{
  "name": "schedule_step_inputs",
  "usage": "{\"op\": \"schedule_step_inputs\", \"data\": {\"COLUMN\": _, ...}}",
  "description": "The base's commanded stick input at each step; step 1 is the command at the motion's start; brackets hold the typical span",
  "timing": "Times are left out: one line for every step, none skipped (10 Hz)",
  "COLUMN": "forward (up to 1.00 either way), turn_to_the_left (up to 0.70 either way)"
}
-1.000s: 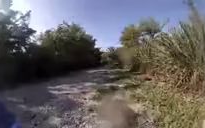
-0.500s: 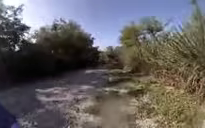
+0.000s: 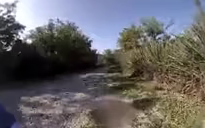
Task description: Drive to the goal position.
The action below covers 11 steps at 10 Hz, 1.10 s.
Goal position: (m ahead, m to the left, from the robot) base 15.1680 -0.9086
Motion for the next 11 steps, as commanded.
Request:
{"op": "schedule_step_inputs", "data": {"forward": 0.70, "turn_to_the_left": 0.00}}
{"op": "schedule_step_inputs", "data": {"forward": 0.70, "turn_to_the_left": 0.00}}
{"op": "schedule_step_inputs", "data": {"forward": 0.70, "turn_to_the_left": 0.00}}
{"op": "schedule_step_inputs", "data": {"forward": 0.70, "turn_to_the_left": 0.00}}
{"op": "schedule_step_inputs", "data": {"forward": 0.70, "turn_to_the_left": 0.00}}
{"op": "schedule_step_inputs", "data": {"forward": 0.70, "turn_to_the_left": 0.00}}
{"op": "schedule_step_inputs", "data": {"forward": 0.70, "turn_to_the_left": 0.00}}
{"op": "schedule_step_inputs", "data": {"forward": 0.70, "turn_to_the_left": 0.00}}
{"op": "schedule_step_inputs", "data": {"forward": 0.70, "turn_to_the_left": 0.00}}
{"op": "schedule_step_inputs", "data": {"forward": 0.70, "turn_to_the_left": 0.00}}
{"op": "schedule_step_inputs", "data": {"forward": 0.70, "turn_to_the_left": 0.00}}
